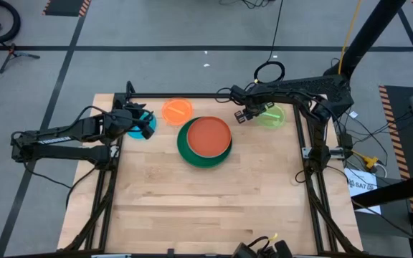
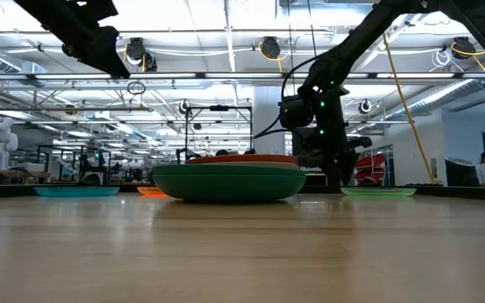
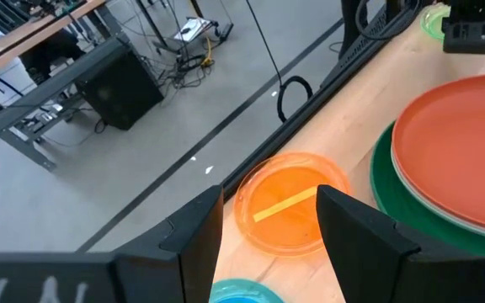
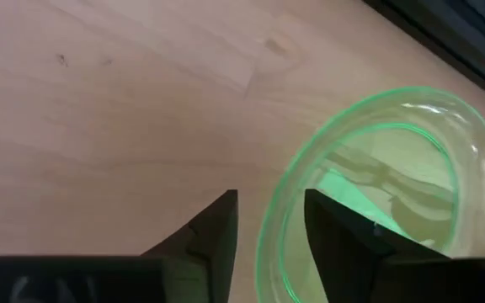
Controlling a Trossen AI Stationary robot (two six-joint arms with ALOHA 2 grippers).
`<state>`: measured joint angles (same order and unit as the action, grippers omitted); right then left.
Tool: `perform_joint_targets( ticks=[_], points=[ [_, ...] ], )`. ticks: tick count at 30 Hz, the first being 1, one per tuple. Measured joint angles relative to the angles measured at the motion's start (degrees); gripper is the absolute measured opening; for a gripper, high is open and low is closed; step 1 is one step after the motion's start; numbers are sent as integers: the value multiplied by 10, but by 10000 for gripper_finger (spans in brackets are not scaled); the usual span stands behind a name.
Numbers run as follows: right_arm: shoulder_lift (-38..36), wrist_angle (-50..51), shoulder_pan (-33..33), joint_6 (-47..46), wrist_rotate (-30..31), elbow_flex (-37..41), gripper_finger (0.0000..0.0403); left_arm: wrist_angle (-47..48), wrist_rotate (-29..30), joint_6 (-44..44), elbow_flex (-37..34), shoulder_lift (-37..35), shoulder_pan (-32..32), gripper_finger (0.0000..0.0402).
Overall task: Stack plastic plates
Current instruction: Stack the green plate on top of the orange plate
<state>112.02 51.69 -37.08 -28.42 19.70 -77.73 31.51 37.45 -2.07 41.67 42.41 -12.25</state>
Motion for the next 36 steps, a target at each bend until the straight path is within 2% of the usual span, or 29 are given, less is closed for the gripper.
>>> perform_joint_targets(
  ticks=[10,20,28,36],
  points=[
    [18,-20,-5,0,0,0,82,0,0,0,0,0,0,198],
    [18,-16,-4,3,0,0,5,0,0,2,0,0,0,198],
    [6,22,12,6,3,0,3,0,0,2,0,0,0,198],
    [-61,69,65,37,52,-31,2,-12,0,3,0,0,0,198]
  ],
)
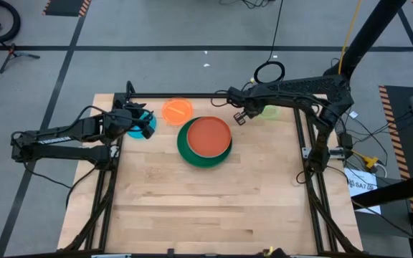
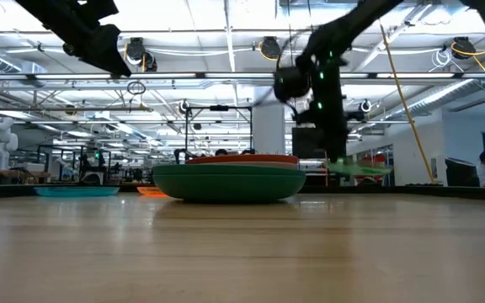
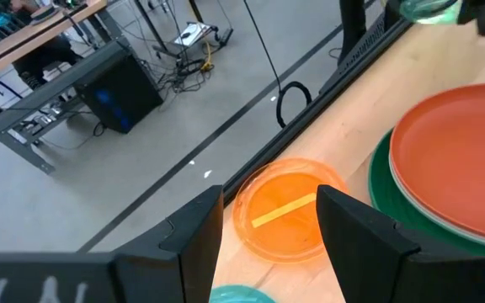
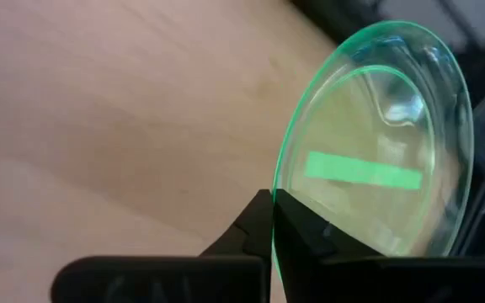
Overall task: Stack plastic plates
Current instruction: Stack the green plate on top of the orange plate
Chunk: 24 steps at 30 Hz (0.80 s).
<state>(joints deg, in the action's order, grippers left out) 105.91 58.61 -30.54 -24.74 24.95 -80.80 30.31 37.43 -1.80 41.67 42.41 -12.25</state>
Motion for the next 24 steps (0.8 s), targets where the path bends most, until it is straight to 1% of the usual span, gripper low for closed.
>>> perform_joint_targets(
  ticks=[5,9,12,16,20,24],
  points=[
    [-35,-7,66,60,5,-41,1,-3,0,0,0,0,0,198],
    [-43,-26,134,123,1,-65,1,-3,0,0,0,0,0,198],
    [-42,-54,189,194,-37,-68,1,-3,0,0,0,0,0,198],
    [-37,-106,252,242,-54,-68,1,-3,0,-1,0,0,0,198],
    [-32,-148,291,268,-58,-68,0,-3,0,-1,0,0,0,198],
    [-23,-173,309,274,-58,-68,1,-4,0,0,0,0,0,198]
  ],
)
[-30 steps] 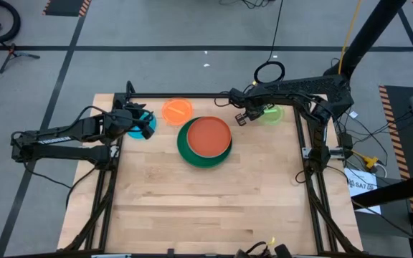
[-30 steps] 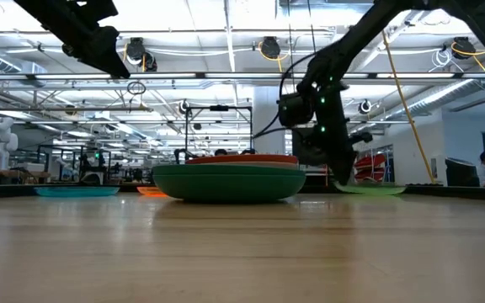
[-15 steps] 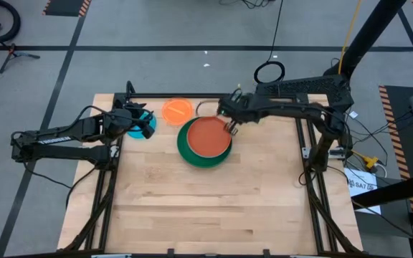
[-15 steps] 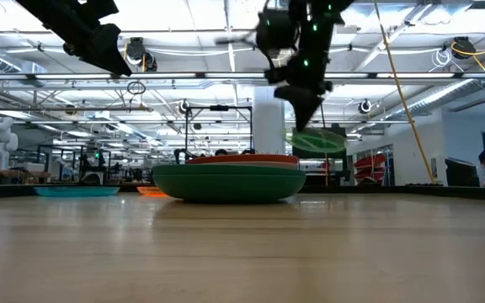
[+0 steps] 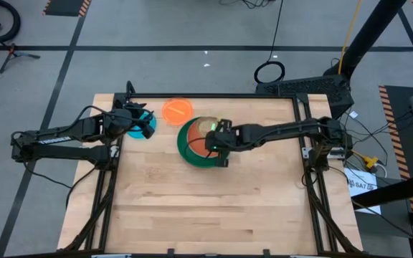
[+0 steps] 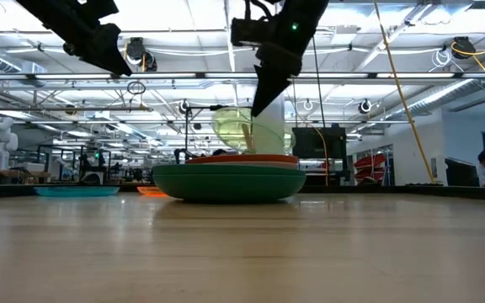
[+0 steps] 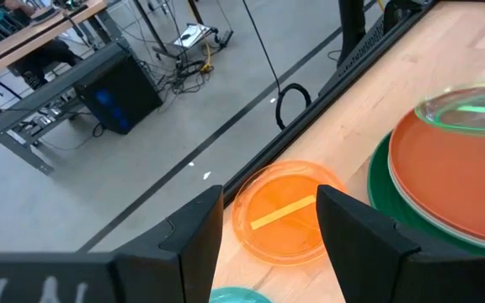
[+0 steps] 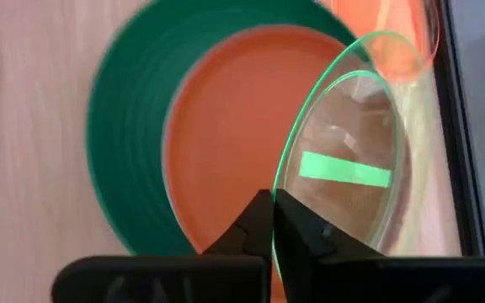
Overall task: Stack plastic plates
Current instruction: Stack the green plate on top of the orange plate, then stack the orange plate on top of the green plate
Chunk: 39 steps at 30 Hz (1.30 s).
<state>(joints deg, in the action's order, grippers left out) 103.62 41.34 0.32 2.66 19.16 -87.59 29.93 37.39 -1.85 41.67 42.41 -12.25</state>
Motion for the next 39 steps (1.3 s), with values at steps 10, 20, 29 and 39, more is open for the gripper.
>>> perform_joint_targets(
  ticks=[10,20,29,39],
  points=[
    [33,-4,2,4,-2,0,27,-1,0,0,0,0,0,198],
    [41,-5,2,3,-14,0,63,-1,0,-6,0,0,1,198],
    [29,74,2,-14,-12,0,66,5,-57,-46,0,4,1,198],
    [-68,-30,1,7,-11,115,44,26,-78,-92,0,47,1,198]
  ],
)
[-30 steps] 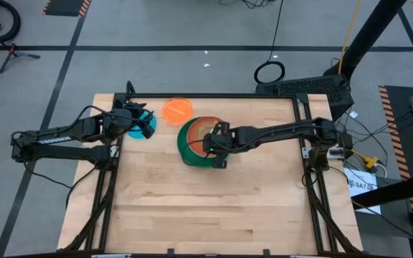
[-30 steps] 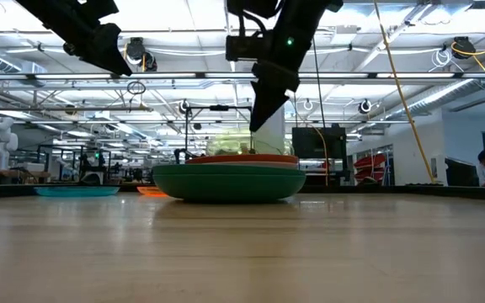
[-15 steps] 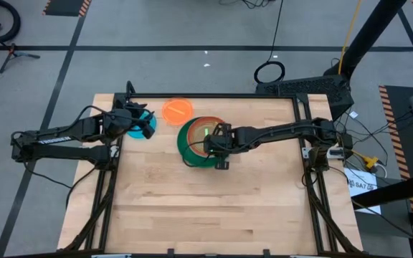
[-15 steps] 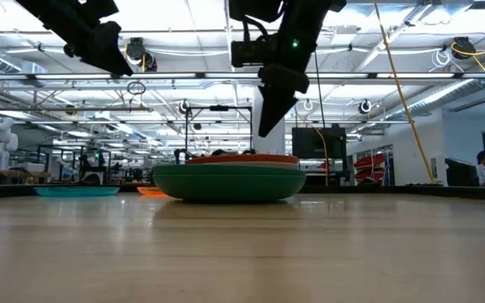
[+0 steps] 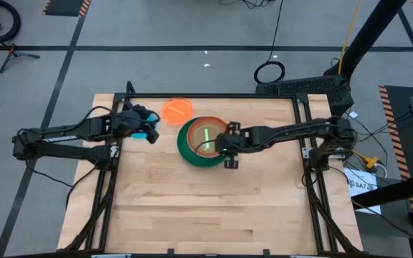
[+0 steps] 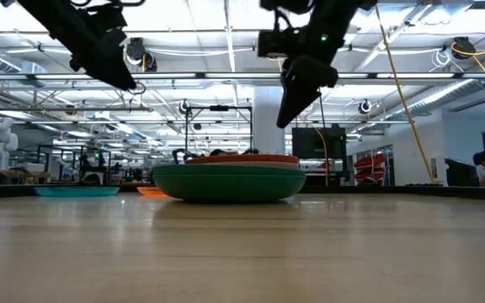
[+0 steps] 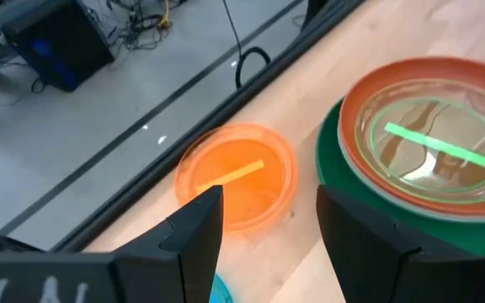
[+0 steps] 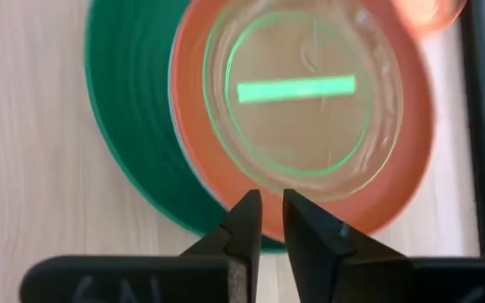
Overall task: Stack plastic plates
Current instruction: Stack the orange plate on top of the green plate
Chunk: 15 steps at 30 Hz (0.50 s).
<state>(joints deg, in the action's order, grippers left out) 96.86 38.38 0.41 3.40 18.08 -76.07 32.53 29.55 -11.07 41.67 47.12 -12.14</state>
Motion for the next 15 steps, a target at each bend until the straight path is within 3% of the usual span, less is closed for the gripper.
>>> perform_joint_targets(
  ticks=[7,15],
  points=[
    [-123,-210,-9,63,-1,143,39,-25,-2,-28,0,52,-5,198],
    [-252,-365,-35,98,-3,267,38,-48,-69,-41,4,121,-63,198]
  ],
)
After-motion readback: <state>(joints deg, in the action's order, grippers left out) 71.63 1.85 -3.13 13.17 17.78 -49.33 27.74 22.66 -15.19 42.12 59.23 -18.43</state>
